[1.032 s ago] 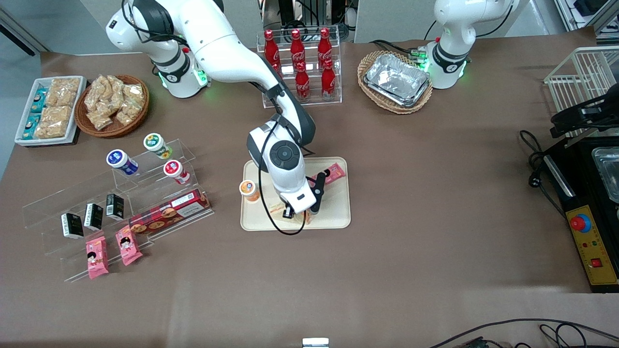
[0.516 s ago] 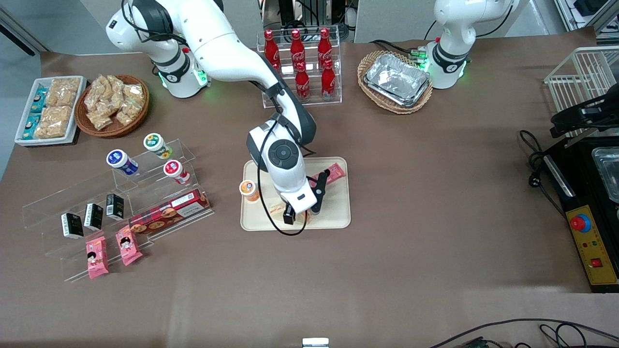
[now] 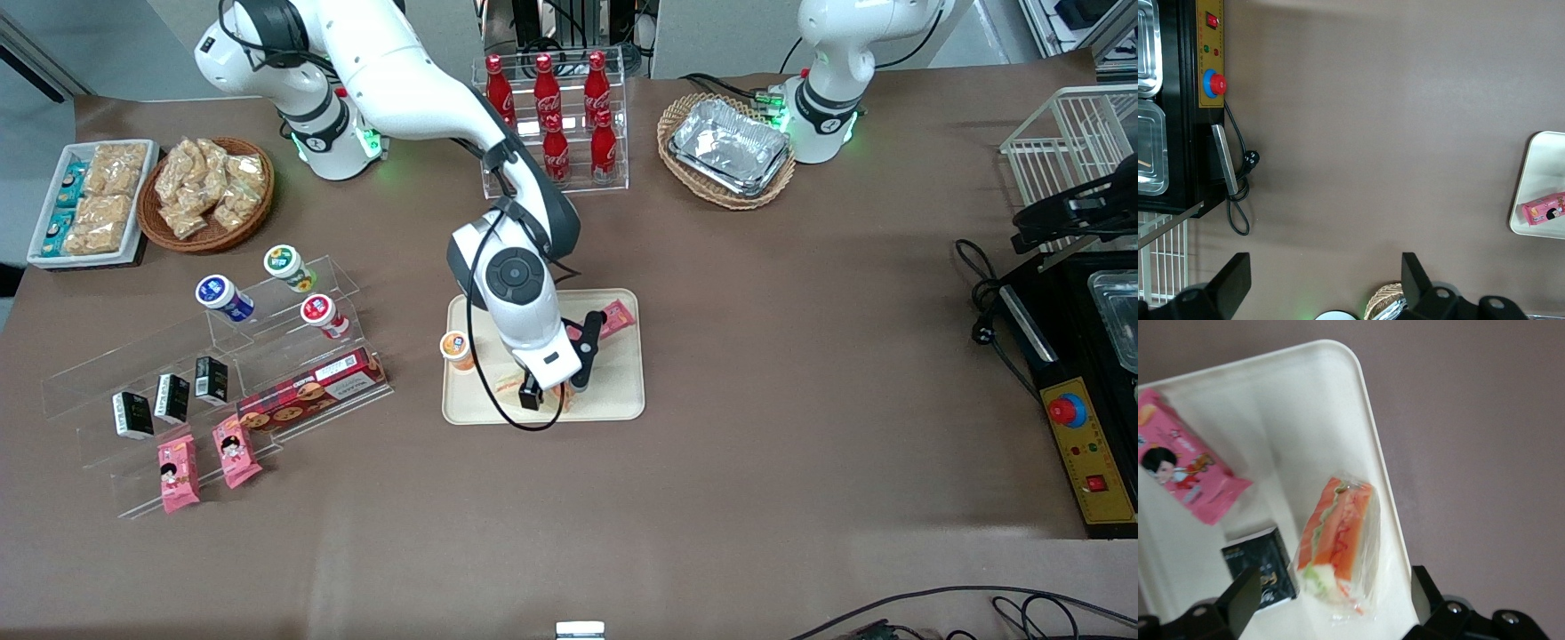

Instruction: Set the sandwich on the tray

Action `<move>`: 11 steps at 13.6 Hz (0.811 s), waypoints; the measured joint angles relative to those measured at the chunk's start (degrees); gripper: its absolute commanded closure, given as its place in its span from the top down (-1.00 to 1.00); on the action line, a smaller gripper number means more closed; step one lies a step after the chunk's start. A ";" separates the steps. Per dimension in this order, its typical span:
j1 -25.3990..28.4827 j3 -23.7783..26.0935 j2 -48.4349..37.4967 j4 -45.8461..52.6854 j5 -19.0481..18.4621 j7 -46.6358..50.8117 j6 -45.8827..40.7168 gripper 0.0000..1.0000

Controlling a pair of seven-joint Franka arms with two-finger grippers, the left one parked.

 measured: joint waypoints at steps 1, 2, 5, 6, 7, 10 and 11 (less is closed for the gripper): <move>-0.10 -0.12 -1.29 0.10 0.03 0.00 -1.77 1.00; -0.23 -0.34 -2.82 0.19 0.05 0.02 -3.81 1.00; -0.76 -1.29 -8.13 0.37 0.06 0.48 -10.74 1.00; -0.87 -1.81 -9.96 0.40 0.06 1.04 -12.97 1.00; -0.98 -2.36 -11.87 0.50 0.06 1.61 -15.16 1.00; -1.08 -5.38 -18.25 0.69 0.06 2.65 -22.24 1.00; -1.14 -6.84 -20.57 0.71 0.06 2.78 -24.30 1.00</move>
